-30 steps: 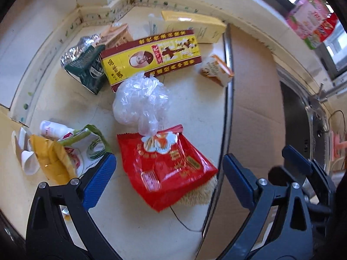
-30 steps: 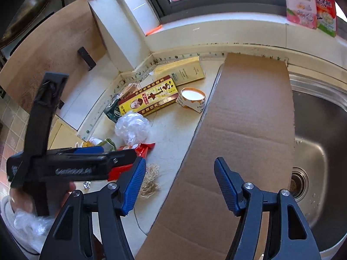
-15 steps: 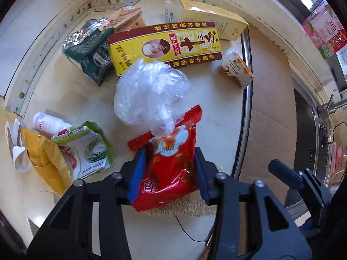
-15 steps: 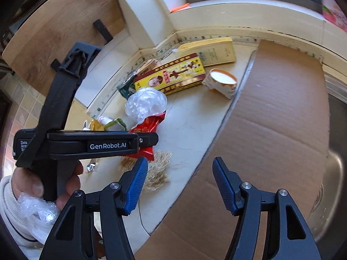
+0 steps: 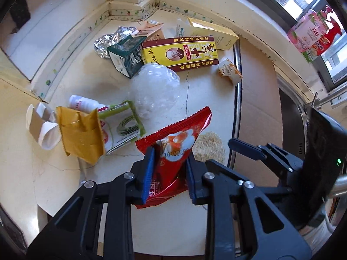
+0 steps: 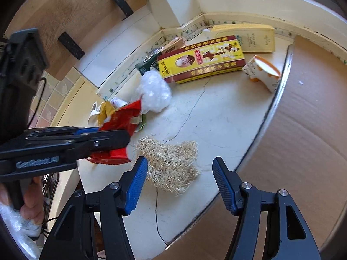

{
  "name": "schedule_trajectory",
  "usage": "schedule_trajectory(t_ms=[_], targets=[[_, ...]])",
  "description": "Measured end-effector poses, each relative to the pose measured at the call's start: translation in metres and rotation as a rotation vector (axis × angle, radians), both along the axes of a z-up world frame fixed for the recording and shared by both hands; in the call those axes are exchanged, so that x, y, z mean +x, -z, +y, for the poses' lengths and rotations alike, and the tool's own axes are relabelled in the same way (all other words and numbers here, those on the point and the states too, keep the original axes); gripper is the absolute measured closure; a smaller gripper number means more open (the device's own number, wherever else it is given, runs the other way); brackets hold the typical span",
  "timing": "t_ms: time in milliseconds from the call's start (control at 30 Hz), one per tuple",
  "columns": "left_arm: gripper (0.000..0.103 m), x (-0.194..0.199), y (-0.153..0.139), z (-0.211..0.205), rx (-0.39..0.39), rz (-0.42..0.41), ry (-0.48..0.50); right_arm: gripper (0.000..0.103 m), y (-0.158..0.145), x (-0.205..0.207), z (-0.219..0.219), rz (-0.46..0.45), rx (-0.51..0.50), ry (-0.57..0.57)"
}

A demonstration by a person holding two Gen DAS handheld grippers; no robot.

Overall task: Collect trash
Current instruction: 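Grasp the red snack bag with the left tool, then grasp the fibrous loofah with the right tool beside the left tool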

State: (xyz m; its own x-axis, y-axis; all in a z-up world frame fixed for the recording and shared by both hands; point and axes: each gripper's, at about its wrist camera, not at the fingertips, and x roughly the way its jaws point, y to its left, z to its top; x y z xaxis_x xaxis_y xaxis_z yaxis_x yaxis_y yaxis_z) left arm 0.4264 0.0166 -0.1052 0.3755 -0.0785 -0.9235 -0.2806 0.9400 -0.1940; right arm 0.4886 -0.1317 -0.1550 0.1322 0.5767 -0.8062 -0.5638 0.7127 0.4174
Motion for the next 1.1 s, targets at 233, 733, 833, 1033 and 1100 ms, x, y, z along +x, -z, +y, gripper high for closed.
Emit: schedule_trajectory(t_ms=[233,733,833,1033,1100], targets=[[0.080,-0.031,-0.017,-0.002,0.038,-0.026,0.016,0.059,0.013,-0.007,0.019,0.016,-0.007,-0.029],[0.081,-0.109,-0.030,-0.007,0.031,-0.067,0.139,0.099,-0.033,-0.079,0.003,-0.158,-0.055,0.078],[0.081,-0.131,-0.035,-0.006,0.026,-0.088,0.181,0.100,-0.047,-0.111,-0.002,-0.186,-0.064,0.147],[0.082,-0.187,-0.043,-0.002,0.035,-0.126,0.263,0.100,-0.072,-0.184,-0.003,-0.243,-0.069,0.257],[0.082,-0.206,-0.046,0.001,0.033,-0.139,0.282,0.100,-0.082,-0.214,0.001,-0.263,-0.071,0.295]])
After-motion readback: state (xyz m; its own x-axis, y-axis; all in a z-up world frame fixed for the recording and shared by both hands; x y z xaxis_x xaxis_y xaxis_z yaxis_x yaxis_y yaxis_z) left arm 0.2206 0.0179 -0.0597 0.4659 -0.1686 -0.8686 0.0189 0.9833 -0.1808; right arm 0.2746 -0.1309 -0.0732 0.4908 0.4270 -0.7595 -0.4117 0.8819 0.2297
